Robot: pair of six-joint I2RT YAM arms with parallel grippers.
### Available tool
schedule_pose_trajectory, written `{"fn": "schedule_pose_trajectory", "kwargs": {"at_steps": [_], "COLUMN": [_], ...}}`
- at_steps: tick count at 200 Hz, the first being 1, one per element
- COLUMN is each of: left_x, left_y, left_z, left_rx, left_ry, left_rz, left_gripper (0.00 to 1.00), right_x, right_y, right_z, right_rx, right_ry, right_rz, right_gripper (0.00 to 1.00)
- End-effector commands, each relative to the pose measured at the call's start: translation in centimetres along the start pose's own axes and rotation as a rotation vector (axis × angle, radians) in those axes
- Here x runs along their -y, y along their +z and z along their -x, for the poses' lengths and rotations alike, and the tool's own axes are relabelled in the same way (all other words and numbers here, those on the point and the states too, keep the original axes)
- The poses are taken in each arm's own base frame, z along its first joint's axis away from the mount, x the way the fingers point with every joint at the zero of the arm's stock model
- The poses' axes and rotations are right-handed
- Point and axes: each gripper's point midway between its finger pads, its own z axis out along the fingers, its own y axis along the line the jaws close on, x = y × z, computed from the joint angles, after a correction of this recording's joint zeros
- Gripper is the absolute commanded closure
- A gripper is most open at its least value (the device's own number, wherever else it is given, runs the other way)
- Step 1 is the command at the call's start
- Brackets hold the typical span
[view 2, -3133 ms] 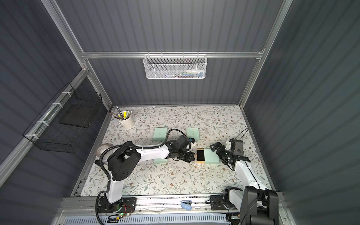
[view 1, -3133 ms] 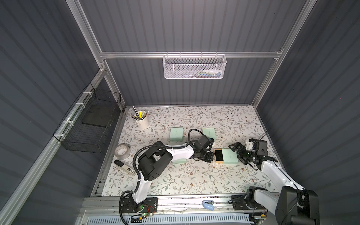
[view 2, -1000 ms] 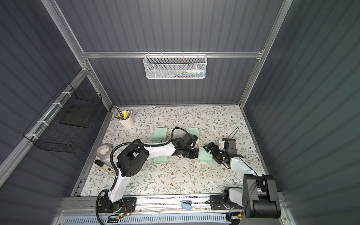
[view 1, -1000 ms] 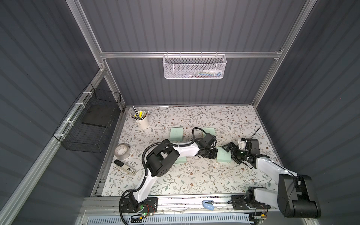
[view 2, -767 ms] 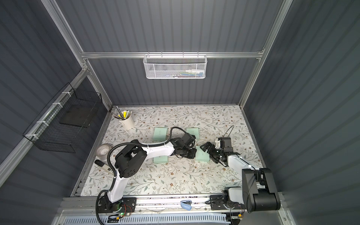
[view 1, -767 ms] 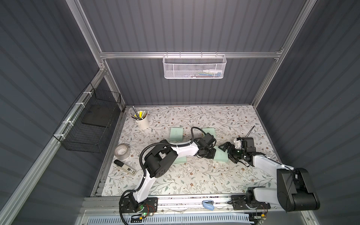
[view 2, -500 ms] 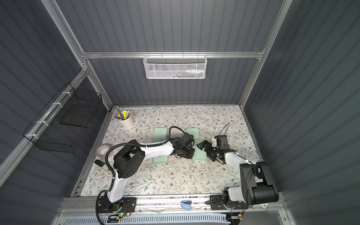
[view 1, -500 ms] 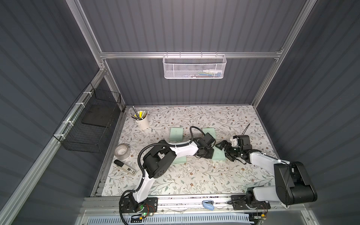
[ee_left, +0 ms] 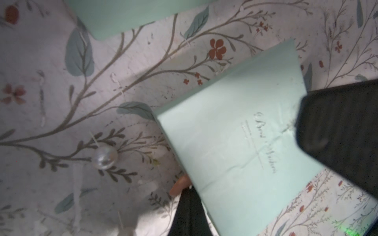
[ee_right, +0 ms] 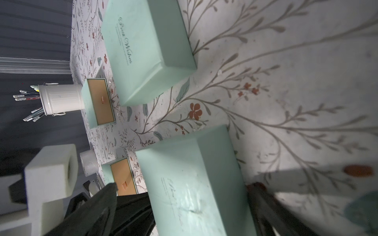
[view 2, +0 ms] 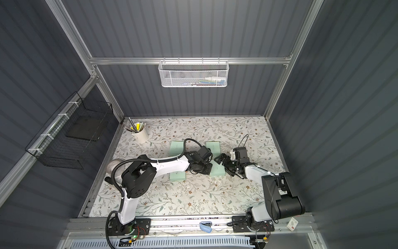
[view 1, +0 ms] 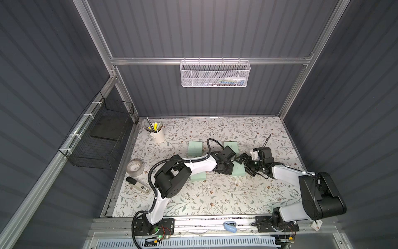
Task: Take out the earrings from the drawer-style jewelry box
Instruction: Move the jewelry box to the center of the board.
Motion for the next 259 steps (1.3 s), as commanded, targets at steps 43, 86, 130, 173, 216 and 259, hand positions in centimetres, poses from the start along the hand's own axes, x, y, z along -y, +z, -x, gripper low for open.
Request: {"fn": "schedule_pose_trajectory", "kwargs": {"at_steps": [43, 86, 130, 173, 216, 259], "left_x": [-0.6, -0.8, -0.3, 1.2, 2.5, 0.8], "left_y": [-0.8, -1.4, -2.6, -6.3, -13.1, -21.2], "left_z": [-0.7, -0.9, -1.0, -0.8, 0.8, 3.7], "left_rx": [0.0, -0.001, 0.005, 0.046, 0.198, 0.505], "left_ry": [0.008, 0.006, 0.013, 0.025, 0.083, 0.09], "left_rz": [0.011, 0.022, -0.007, -0.085, -0.151, -0.153], "left_gripper": [0.96, 0.96, 0.96, 0.95, 0.8, 0.15], "right_x": [-0.3, -0.3, -0.1, -0.7, -2.3, -3.7], "right_y": [0.3, 0.3, 0.1, -0.2, -1.9, -6.4], "right_z": [0.4, 0.4, 0.7, 1.2, 2.6, 3.9], "right_rx": [0.005, 0.002, 0.017, 0.027, 0.074, 0.205], "right_ry": [0.005, 0.008, 0.01, -0.003, -0.061, -0.146], "right_rz": [-0.008, -0.013, -0.031, -0.032, -0.044, -0.108], "right_gripper": [0.01, 0.01, 0.01, 0.01, 0.01, 0.01]}}
